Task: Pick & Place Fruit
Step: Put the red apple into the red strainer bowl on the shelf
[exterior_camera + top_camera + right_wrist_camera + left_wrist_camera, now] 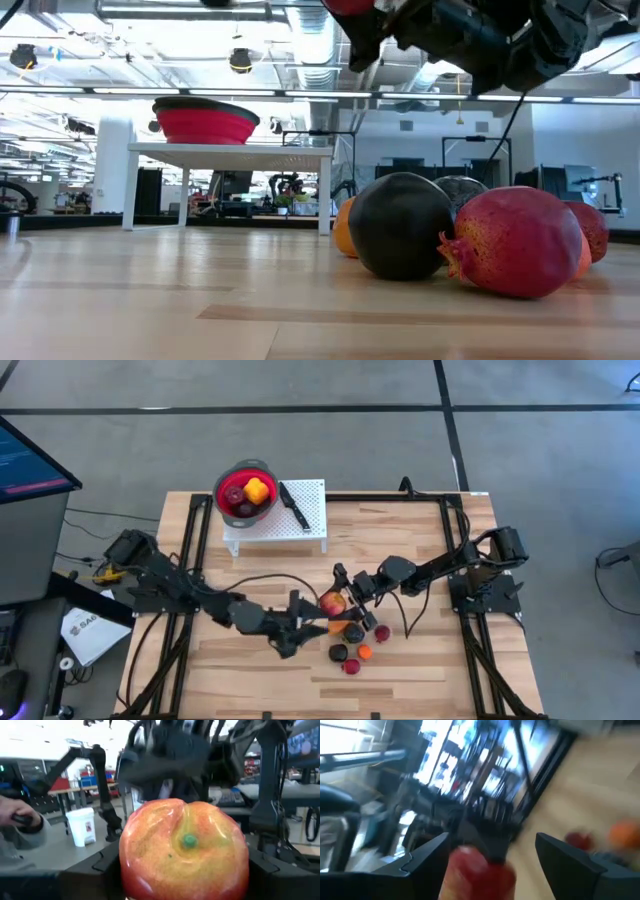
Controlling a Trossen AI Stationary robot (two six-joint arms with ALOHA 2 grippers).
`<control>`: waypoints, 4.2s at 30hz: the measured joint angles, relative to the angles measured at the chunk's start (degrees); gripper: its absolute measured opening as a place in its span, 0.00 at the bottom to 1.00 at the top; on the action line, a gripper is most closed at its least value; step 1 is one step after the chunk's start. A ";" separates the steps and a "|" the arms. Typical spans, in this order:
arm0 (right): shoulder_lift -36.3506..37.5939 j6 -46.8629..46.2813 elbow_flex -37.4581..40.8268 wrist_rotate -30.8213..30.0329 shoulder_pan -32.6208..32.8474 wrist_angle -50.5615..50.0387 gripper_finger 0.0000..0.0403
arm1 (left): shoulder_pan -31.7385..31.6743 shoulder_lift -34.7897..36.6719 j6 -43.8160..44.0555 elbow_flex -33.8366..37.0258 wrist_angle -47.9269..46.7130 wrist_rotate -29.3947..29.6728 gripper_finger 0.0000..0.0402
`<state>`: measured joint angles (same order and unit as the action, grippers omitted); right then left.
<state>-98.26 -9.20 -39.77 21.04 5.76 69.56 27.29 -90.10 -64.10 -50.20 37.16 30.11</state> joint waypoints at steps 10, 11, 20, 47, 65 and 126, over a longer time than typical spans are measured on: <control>-0.07 -2.90 -1.27 -0.44 -1.23 2.91 0.61 | -0.22 -10.35 -20.89 -3.48 17.15 16.80 0.71; -0.06 -2.94 -1.30 -0.56 -1.41 3.11 0.61 | -0.22 -11.40 -22.37 -3.60 19.92 17.65 0.71; -0.04 -4.64 -1.33 -1.65 -1.98 4.45 0.61 | -1.40 -13.91 -26.25 -3.69 28.70 23.15 0.67; 0.15 -9.13 -1.23 -1.65 -2.84 8.04 0.61 | -2.23 -13.36 -25.20 -3.93 33.82 21.24 0.66; 0.15 -8.87 -1.29 -1.49 -2.77 8.01 0.61 | -2.96 -12.38 -20.20 -4.11 34.15 25.96 0.83; 10.21 -4.12 -1.05 21.94 -16.71 -35.74 0.86 | -1.96 -12.26 5.08 -4.28 31.31 36.74 0.63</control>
<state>-88.05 -13.32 -40.82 42.98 -10.95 33.83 25.32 -102.36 -59.02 -54.47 68.47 66.85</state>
